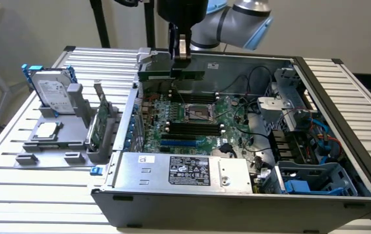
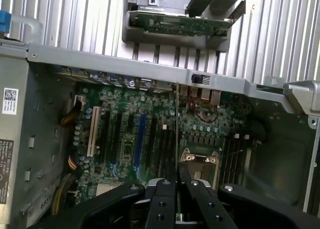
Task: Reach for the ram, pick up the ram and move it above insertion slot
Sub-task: 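Pick up the ram and move it above insertion slot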
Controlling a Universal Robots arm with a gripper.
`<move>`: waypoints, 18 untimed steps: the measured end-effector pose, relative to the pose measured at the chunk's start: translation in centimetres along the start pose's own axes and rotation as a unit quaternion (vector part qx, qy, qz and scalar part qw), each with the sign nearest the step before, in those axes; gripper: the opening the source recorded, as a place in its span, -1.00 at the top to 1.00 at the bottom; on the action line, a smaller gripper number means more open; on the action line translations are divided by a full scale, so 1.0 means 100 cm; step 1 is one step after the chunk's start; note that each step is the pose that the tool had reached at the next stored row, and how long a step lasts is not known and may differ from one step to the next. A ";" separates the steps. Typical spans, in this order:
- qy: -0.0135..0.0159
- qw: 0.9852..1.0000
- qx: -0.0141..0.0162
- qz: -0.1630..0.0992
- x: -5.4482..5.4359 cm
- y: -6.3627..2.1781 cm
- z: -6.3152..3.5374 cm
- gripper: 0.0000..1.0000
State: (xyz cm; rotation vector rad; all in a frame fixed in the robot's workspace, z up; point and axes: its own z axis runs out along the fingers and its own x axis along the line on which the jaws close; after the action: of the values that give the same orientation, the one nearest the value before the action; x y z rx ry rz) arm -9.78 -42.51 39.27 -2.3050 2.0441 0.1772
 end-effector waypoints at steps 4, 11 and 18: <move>0.001 1.000 0.000 0.000 -0.013 -0.0095 0.0020 0.74; 0.002 1.000 0.000 0.003 -0.022 -0.0283 0.0038 0.74; 0.003 1.000 0.003 0.026 -0.023 -0.0361 0.0051 0.74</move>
State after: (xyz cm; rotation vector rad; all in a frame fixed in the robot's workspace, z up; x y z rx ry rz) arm -6.50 -39.73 38.92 -2.2546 2.1051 0.1667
